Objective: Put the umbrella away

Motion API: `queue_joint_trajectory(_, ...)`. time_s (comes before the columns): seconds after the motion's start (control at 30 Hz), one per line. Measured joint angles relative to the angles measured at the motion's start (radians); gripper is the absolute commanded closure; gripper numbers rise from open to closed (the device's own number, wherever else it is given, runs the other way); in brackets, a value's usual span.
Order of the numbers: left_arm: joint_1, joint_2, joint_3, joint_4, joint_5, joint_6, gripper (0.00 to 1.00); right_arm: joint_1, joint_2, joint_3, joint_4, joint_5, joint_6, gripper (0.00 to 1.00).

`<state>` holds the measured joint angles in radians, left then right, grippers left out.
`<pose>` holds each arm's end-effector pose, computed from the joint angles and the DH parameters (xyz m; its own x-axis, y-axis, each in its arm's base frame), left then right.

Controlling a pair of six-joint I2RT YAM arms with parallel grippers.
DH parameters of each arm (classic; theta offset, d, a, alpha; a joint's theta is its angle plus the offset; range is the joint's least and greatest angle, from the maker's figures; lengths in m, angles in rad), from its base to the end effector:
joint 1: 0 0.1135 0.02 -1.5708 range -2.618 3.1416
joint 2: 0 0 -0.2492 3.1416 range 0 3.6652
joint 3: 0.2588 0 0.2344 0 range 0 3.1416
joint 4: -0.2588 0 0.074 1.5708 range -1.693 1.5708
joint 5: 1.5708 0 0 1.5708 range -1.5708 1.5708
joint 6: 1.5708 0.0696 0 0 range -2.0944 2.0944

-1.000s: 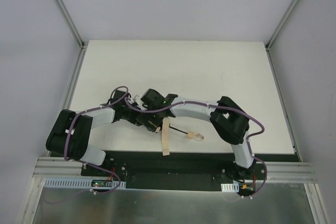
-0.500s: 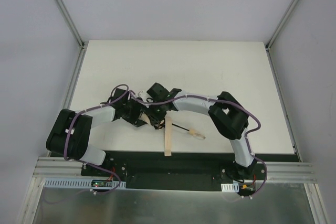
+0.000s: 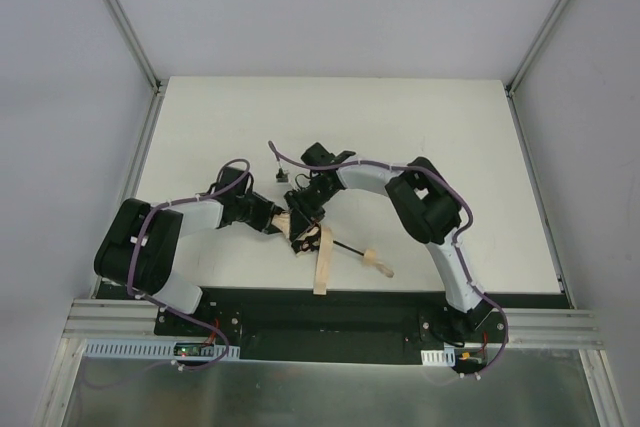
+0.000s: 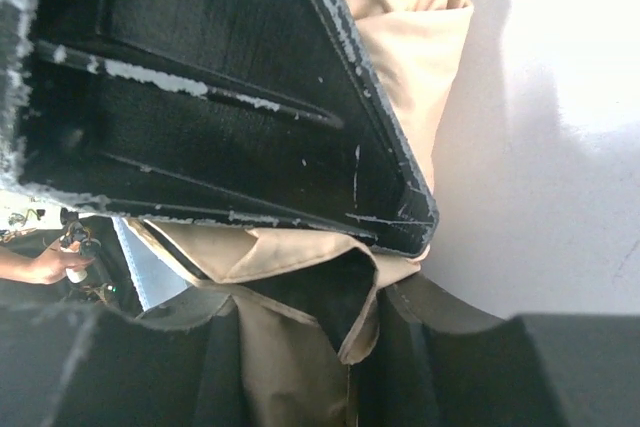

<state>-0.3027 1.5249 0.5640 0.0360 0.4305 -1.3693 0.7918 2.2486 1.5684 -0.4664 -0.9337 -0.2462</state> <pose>0.2492 -0.1083 0.1015 -0.6529 -0.7289 0.2061 -0.6446 0.3919 -0.6564 0.2677 0.3508 0.1066 -0.4612 -0.6735 -0.5777 -0.7920 0.0189 0.6102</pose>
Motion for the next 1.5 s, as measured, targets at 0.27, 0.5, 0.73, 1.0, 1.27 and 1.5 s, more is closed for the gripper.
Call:
queue_joint_trajectory(0.27,-0.026,-0.018,-0.013,0.040,-0.008,0.051,1.00,0.008,-0.058,0.035,-0.132,0.167,0.061,0.29)
queue_joint_trajectory(0.5,-0.033,-0.228,-0.029,0.054,-0.095,0.245,1.00,-0.032,-0.336,0.042,-0.248,0.378,0.203,0.25)
queue_joint_trajectory(0.73,0.026,-0.439,0.042,0.187,-0.062,0.494,1.00,-0.086,-0.702,0.041,-0.246,0.451,0.406,0.23)
queue_joint_trajectory(1.0,0.055,-0.505,0.239,0.491,0.176,0.644,1.00,-0.135,-0.857,0.000,-0.121,0.372,0.579,0.25)
queue_joint_trajectory(1.27,0.055,-0.506,0.350,0.758,0.389,0.651,1.00,-0.201,-0.903,-0.024,-0.014,0.311,0.666,0.35)
queue_joint_trajectory(1.5,0.055,-0.463,0.367,0.954,0.414,0.562,1.00,-0.188,-0.998,-0.137,0.227,0.236,0.835,0.42)
